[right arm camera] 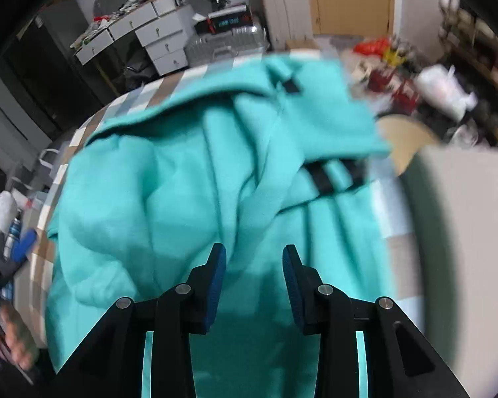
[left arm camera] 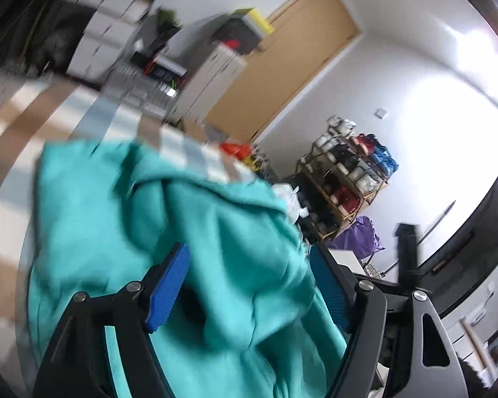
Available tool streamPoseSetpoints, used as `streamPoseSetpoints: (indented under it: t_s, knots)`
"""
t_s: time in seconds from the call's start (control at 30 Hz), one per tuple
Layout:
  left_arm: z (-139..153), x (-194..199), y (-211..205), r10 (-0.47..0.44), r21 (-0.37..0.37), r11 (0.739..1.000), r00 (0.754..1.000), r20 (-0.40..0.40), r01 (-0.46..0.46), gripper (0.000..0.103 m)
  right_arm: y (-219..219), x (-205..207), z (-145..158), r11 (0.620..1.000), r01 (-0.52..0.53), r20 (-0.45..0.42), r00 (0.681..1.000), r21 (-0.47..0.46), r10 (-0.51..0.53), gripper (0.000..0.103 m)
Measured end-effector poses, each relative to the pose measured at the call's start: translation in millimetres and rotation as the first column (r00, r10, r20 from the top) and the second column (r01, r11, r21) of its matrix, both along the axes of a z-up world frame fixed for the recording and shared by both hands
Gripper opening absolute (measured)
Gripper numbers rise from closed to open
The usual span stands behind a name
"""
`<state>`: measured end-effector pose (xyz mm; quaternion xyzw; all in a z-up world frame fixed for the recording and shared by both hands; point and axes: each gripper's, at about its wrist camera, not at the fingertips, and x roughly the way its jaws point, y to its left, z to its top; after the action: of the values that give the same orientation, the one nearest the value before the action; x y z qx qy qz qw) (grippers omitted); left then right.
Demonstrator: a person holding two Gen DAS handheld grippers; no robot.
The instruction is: Fold large clothes
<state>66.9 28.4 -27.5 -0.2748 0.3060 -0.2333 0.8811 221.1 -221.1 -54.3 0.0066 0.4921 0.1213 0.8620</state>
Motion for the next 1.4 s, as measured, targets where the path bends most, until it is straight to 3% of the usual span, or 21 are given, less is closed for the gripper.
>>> streamPoseSetpoints:
  t_s: [0.1,0.13,0.2,0.27,0.3,0.4,0.47,0.57,0.63,0.73,0.83,0.9,0.97,1.0,1.03,1.07,1.17,1.3,1.4]
  knots:
    - [-4.3,33.4,-23.3,-0.069,0.061,0.996,0.996,-0.050,0.072,0.071,15.1,-10.1,41.6,0.991,-0.071,0.115,0.992,0.117,0.057,0.037]
    - [-12.4,41.0,-29.1,-0.074,0.069,0.995,0.995,-0.062,0.078,0.071,22.4,-7.5,44.9,0.981,-0.107,0.129,0.988,0.160,0.087,0.037]
    - [-34.6,59.8,-39.7,-0.045,0.128,0.990,0.985,-0.165,0.067,0.070,46.1,-4.3,42.1,0.972,-0.152,0.117,0.984,0.178,0.132,0.037]
    - [-65.2,69.8,-48.8,-0.035,0.175,0.980,0.941,-0.338,0.099,0.068,69.3,9.2,13.9,0.976,-0.172,0.044,0.985,0.134,0.168,0.036]
    - [-74.5,69.9,-49.6,-0.009,0.200,0.976,0.930,-0.368,0.089,0.067,69.8,8.2,-6.5,0.979,-0.171,0.004,0.985,0.109,0.171,0.031]
    - [-70.8,61.9,-57.1,-0.003,0.319,0.939,0.935,-0.356,0.125,0.063,81.0,13.2,-78.0,0.984,-0.180,-0.180,0.967,0.018,0.180,0.024]
    - [-71.9,61.1,-56.1,0.010,0.380,0.913,0.924,-0.382,0.147,0.064,81.8,5.7,-82.5,0.979,-0.206,-0.116,0.972,-0.006,0.204,0.023]
    - [-70.7,58.6,-39.7,-0.008,0.303,0.942,0.910,-0.414,0.146,0.064,70.5,9.2,-68.0,0.978,-0.200,-0.149,0.967,0.056,0.206,0.023]
    - [-68.0,54.2,-31.0,-0.004,0.243,0.963,0.905,-0.425,0.118,0.063,60.1,10.6,-40.2,0.980,-0.176,-0.099,0.978,0.089,0.185,0.025]
    - [-59.3,49.9,-26.7,0.021,0.244,0.967,0.927,-0.374,0.077,0.063,56.6,15.8,-3.0,0.966,-0.190,0.006,0.981,0.174,0.192,0.027]
    - [-47.2,35.1,-18.0,0.068,0.283,0.959,0.955,-0.289,0.018,0.063,74.7,31.6,5.8,0.947,-0.209,0.017,0.977,0.243,0.211,0.027]
    - [-45.9,36.3,-11.4,0.101,0.313,0.949,0.963,-0.249,-0.018,0.063,94.4,45.5,-18.8,0.953,-0.201,-0.042,0.976,0.227,0.216,0.027]
    - [-42.7,33.4,-6.3,0.123,0.369,0.929,0.971,-0.203,-0.041,0.063,113.4,52.3,-71.1,0.960,-0.194,-0.199,0.952,0.199,0.234,0.028]
    - [-41.6,31.5,-6.9,0.134,0.397,0.916,0.974,-0.182,-0.052,0.063,116.2,49.5,-82.4,0.963,-0.199,-0.187,0.955,0.180,0.232,0.027]
    - [-39.2,29.1,-5.3,0.142,0.426,0.903,0.977,-0.160,-0.061,0.063,118.1,43.4,-79.0,0.963,-0.208,-0.120,0.966,0.170,0.230,0.027]
    - [-36.5,28.6,-6.4,0.142,0.445,0.893,0.979,-0.143,-0.065,0.063,118.0,41.9,-79.0,0.963,-0.210,-0.126,0.964,0.170,0.233,0.028]
    - [-38.1,39.9,-12.0,0.134,0.461,0.885,0.985,-0.111,-0.069,0.063,97.1,27.8,-62.9,0.944,-0.203,-0.094,0.968,0.260,0.235,0.027]
    - [-38.8,47.0,-19.1,0.110,0.475,0.878,0.990,-0.090,-0.054,0.064,60.6,4.3,-22.7,0.973,-0.191,0.063,0.981,0.128,0.184,0.028]
    - [-34.3,46.9,-35.8,0.071,0.512,0.859,0.996,-0.061,-0.030,0.064,61.3,0.1,-21.9,0.982,-0.191,0.076,0.979,0.008,0.190,0.028]
